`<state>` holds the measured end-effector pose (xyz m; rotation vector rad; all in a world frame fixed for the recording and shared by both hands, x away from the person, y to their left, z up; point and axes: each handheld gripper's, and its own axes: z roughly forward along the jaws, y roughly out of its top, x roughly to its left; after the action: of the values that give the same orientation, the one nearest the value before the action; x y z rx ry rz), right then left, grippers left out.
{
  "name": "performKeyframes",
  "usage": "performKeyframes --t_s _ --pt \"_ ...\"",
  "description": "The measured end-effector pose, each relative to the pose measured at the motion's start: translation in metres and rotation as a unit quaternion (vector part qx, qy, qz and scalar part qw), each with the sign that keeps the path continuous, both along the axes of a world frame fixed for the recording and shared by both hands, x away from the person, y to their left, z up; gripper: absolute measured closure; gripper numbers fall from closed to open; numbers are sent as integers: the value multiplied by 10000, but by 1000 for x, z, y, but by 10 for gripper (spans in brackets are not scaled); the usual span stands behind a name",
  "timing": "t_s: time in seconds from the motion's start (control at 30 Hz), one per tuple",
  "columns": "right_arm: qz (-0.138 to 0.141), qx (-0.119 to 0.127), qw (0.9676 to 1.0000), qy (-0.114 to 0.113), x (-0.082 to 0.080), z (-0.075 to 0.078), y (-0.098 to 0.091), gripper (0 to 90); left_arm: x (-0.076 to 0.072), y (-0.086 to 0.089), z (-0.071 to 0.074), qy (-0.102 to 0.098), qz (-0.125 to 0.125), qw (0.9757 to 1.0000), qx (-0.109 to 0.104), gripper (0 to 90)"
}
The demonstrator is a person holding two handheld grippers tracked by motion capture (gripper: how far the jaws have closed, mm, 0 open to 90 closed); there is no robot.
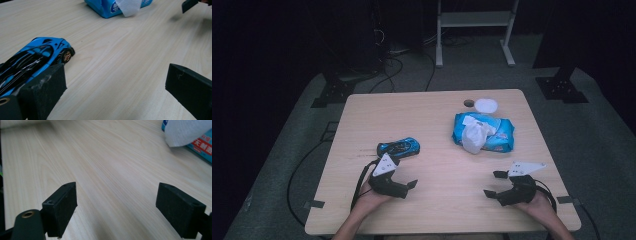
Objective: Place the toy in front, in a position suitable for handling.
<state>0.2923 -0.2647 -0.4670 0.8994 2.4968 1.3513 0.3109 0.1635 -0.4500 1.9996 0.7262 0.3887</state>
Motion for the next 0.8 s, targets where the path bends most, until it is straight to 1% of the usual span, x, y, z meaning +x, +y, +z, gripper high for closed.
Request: performKeyframes --t_s 0.1,0.2,0.23,0.3,0.33,0.37,0.4,0.43,0.47,0.5,0.53,0.57,0.6,0.63,0.67,0.7,0.73,0.8 --pt "77 106 9999 11 1 4 3 164 1 5 2 23 157 9999 -61 26" --pt "182 145 9997 -37 2 7 8 164 3 9 4 5 202 9998 -80 26" --pt "202 103 9997 -12 3 9 10 164 4 11 5 -22 259 9996 -76 26" --pt "201 77 9998 -9 4 10 12 164 6 16 7 -7 366 9993 -71 26" --pt "270 84 9996 -36 5 13 16 164 7 17 7 -5 384 9992 -88 26" --pt "291 86 9995 -67 7 17 20 164 7 19 8 -10 404 9991 -111 26" --pt "291 86 9995 -67 7 17 20 164 8 21 9 -11 444 9989 -124 26" --pt "300 110 9995 -50 9 20 24 164 8 24 10 -26 501 9987 -129 26" --pt "363 130 9992 -58 16 26 32 164 10 27 11 -10 540 9984 -133 26" --pt "398 119 9991 -70 18 29 36 164 11 29 12 19 512 9986 -113 26" --pt "432 105 9990 -70 22 32 40 164 12 31 13 60 533 9985 -117 26" --pt "432 105 9990 -70 22 32 40 164 12 31 13 60 533 9985 -117 26" --pt "463 99 9988 -78 26 36 45 164 14 33 15 78 564 9983 -142 26" --pt "554 55 9984 -106 34 43 55 164 16 38 17 41 634 9978 -186 26" --pt "615 33 9980 -135 38 47 61 164 16 38 17 41 634 9978 -186 26" --pt "615 33 9980 -135 38 47 61 164 17 41 19 47 665 9975 -243 26" --pt "668 -10 9976 -175 43 50 66 164 19 43 20 65 702 9972 -269 26" --pt "806 -85 9965 -200 53 57 79 164 21 46 22 37 803 9964 -272 26"
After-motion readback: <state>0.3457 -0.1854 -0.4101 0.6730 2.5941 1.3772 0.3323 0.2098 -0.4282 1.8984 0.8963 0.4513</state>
